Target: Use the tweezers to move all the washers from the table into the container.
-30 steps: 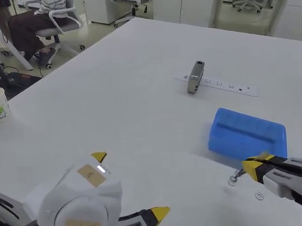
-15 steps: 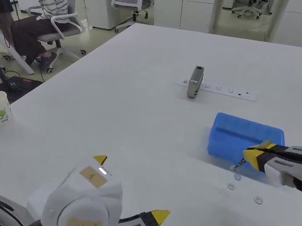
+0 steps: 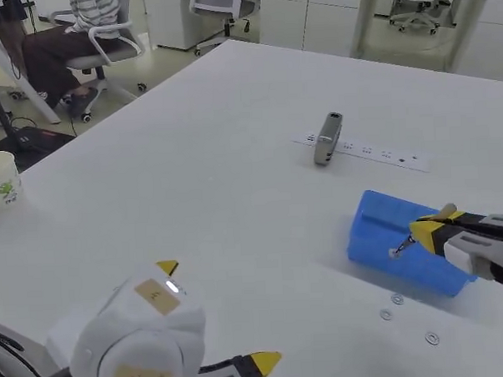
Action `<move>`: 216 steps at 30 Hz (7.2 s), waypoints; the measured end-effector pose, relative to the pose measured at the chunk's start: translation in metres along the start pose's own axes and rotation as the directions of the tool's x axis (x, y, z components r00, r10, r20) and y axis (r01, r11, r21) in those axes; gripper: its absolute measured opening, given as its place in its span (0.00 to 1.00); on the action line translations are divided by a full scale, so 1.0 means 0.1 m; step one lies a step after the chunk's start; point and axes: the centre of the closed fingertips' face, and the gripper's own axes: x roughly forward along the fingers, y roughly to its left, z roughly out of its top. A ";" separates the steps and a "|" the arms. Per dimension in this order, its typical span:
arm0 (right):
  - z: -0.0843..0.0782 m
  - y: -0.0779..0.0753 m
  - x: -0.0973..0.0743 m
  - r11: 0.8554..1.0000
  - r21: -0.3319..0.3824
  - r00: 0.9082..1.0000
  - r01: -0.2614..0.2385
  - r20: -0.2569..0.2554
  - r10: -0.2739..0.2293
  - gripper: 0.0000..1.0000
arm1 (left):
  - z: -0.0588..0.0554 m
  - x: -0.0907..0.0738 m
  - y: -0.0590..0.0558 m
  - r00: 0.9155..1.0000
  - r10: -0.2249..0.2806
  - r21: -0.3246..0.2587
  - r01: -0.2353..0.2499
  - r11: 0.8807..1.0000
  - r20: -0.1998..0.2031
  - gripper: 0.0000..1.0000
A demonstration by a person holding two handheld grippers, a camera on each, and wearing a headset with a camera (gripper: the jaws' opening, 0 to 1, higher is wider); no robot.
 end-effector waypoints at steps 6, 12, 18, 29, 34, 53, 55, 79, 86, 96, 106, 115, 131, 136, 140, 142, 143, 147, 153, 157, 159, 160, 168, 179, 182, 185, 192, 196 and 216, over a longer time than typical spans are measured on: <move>0.02 -0.12 0.11 1.000 -0.002 1.000 0.018 0.000 -0.018 0.01 | -0.01 0.00 -0.01 1.000 -0.002 0.003 0.002 1.000 -0.005 0.89; -0.01 -0.21 0.24 0.999 0.008 0.999 0.034 -0.007 -0.034 0.01 | -0.02 0.01 -0.01 1.000 -0.002 0.003 0.003 1.000 -0.012 0.89; -0.08 -0.31 0.38 0.999 0.012 0.999 0.050 -0.022 -0.050 0.01 | -0.03 0.01 -0.01 1.000 -0.004 0.007 0.004 1.000 -0.019 0.89; -0.24 -0.41 0.60 0.996 0.053 0.996 0.070 -0.051 -0.067 0.01 | -0.05 0.03 -0.01 0.999 -0.009 0.000 0.009 1.000 -0.034 0.89; -0.30 -0.42 0.67 0.996 0.056 0.996 0.065 -0.069 -0.061 0.01 | -0.06 0.03 -0.01 0.999 -0.010 0.000 0.010 1.000 -0.035 0.88; -0.47 -0.34 0.77 0.997 0.068 0.993 0.049 -0.109 -0.042 0.01 | -0.08 0.03 0.00 0.999 -0.005 0.000 0.005 1.000 -0.051 0.87; -0.47 -0.33 0.77 0.996 0.072 0.994 0.049 -0.106 -0.041 0.01 | -0.08 0.03 0.00 0.999 -0.006 0.002 0.006 1.000 -0.052 0.87; -0.33 -0.32 0.70 0.995 0.097 0.993 0.019 -0.114 -0.008 0.02 | -0.08 0.02 0.00 0.999 -0.004 0.004 0.004 1.000 -0.048 0.86; -0.17 -0.30 0.54 0.995 0.095 0.997 0.005 -0.080 0.002 0.02 | -0.07 0.02 -0.01 0.999 -0.006 0.005 0.006 1.000 -0.045 0.87; 0.02 -0.20 0.31 0.998 0.055 0.999 -0.028 -0.039 0.030 0.02 | -0.07 0.03 0.01 0.999 -0.001 0.006 0.001 1.000 -0.042 0.87; -0.08 0.01 0.15 0.996 0.044 0.995 -0.076 -0.056 0.078 0.02 | -0.07 0.03 0.01 0.999 -0.003 0.008 0.003 1.000 -0.041 0.86; -0.34 0.13 0.10 0.992 0.068 0.988 -0.103 -0.105 0.109 0.02 | -0.07 0.03 0.00 0.999 -0.001 0.010 0.001 1.000 -0.042 0.86; -0.78 0.25 0.17 0.989 0.089 0.969 -0.122 -0.205 0.138 0.02 | -0.08 0.03 0.00 0.999 -0.001 0.013 0.001 1.000 -0.047 0.86; -0.80 0.27 0.18 0.988 0.089 0.967 -0.129 -0.211 0.145 0.02 | -0.09 0.03 0.00 0.999 -0.001 0.014 0.002 1.000 -0.051 0.86; -0.81 0.28 0.19 0.990 0.052 0.966 -0.130 -0.217 0.139 0.02 | -0.09 0.03 0.00 0.999 -0.001 0.013 0.002 1.000 -0.051 0.86; -0.81 0.28 0.19 0.990 0.046 0.966 -0.131 -0.221 0.138 0.02 | -0.09 0.03 0.00 0.999 -0.002 0.015 0.002 1.000 -0.052 0.86; -0.81 0.28 0.19 0.990 0.047 0.966 -0.131 -0.218 0.139 0.02 | -0.09 0.03 0.00 0.999 -0.002 0.015 0.003 1.000 -0.053 0.86; -0.81 0.29 0.19 0.990 0.054 0.969 -0.128 -0.207 0.137 0.02 | -0.09 0.03 -0.01 0.999 -0.002 0.016 0.003 1.000 -0.052 0.86; -0.81 0.26 0.19 0.991 0.086 0.978 -0.103 -0.175 0.117 0.02 | -0.09 0.03 -0.01 0.999 -0.004 0.018 0.005 1.000 -0.053 0.85; -0.79 0.26 0.21 0.987 0.130 0.983 -0.090 -0.147 0.109 0.02 | -0.09 0.03 -0.01 0.999 -0.005 0.019 0.006 1.000 -0.054 0.85; -0.79 0.26 0.21 0.989 0.125 0.985 -0.080 -0.143 0.097 0.02 | -0.09 0.03 0.00 0.998 -0.002 0.019 0.003 1.000 -0.055 0.85; -0.79 0.26 0.21 0.990 0.118 0.986 -0.075 -0.141 0.092 0.02 | -0.10 0.03 0.00 0.998 -0.001 0.019 0.002 1.000 -0.056 0.85; -0.81 0.24 0.19 0.992 0.107 0.985 -0.066 -0.155 0.083 0.01 | -0.09 0.03 0.00 0.998 -0.001 0.020 0.003 1.000 -0.055 0.85; -0.72 0.18 0.13 0.993 0.098 0.985 -0.061 -0.155 0.075 0.01 | -0.09 0.03 0.00 0.999 0.001 0.020 0.000 1.000 -0.052 0.85; -0.67 0.16 0.11 0.994 0.096 0.986 -0.056 -0.148 0.070 0.01 | -0.09 0.04 0.00 0.998 -0.001 0.020 0.002 1.000 -0.055 0.85; -0.63 0.14 0.10 0.993 0.102 0.988 -0.054 -0.140 0.068 0.01 | -0.09 0.04 -0.01 0.999 -0.006 0.023 0.007 1.000 -0.054 0.86; -0.52 0.12 0.06 0.995 0.088 0.990 -0.047 -0.128 0.058 0.01 | -0.07 0.03 -0.01 0.999 -0.004 0.022 0.005 1.000 -0.041 0.86; -0.48 0.11 0.05 0.995 0.089 0.990 -0.042 -0.127 0.053 0.01 | -0.06 0.02 0.00 0.999 0.002 0.023 -0.001 1.000 -0.035 0.87; -0.13 -0.06 0.04 0.998 0.064 0.997 -0.018 -0.077 0.023 0.00 | -0.07 0.01 0.01 1.000 0.002 0.022 -0.001 1.000 -0.031 0.86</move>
